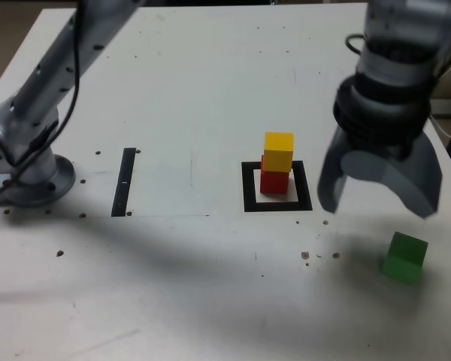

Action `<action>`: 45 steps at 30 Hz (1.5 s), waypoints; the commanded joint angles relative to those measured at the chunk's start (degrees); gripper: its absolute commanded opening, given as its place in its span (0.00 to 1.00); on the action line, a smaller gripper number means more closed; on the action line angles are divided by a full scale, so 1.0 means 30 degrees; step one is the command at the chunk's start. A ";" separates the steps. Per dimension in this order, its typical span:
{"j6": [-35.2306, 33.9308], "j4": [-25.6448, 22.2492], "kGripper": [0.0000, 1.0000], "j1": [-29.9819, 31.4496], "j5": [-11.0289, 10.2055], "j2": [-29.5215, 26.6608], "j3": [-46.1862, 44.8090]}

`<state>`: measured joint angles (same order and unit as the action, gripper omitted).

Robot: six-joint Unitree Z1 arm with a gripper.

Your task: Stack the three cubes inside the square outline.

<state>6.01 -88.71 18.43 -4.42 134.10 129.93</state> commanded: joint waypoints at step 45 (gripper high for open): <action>0.0553 0.0800 0.37 0.0733 0.0184 0.4863 0.4906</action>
<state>7.42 -86.59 20.55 -3.78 148.46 144.52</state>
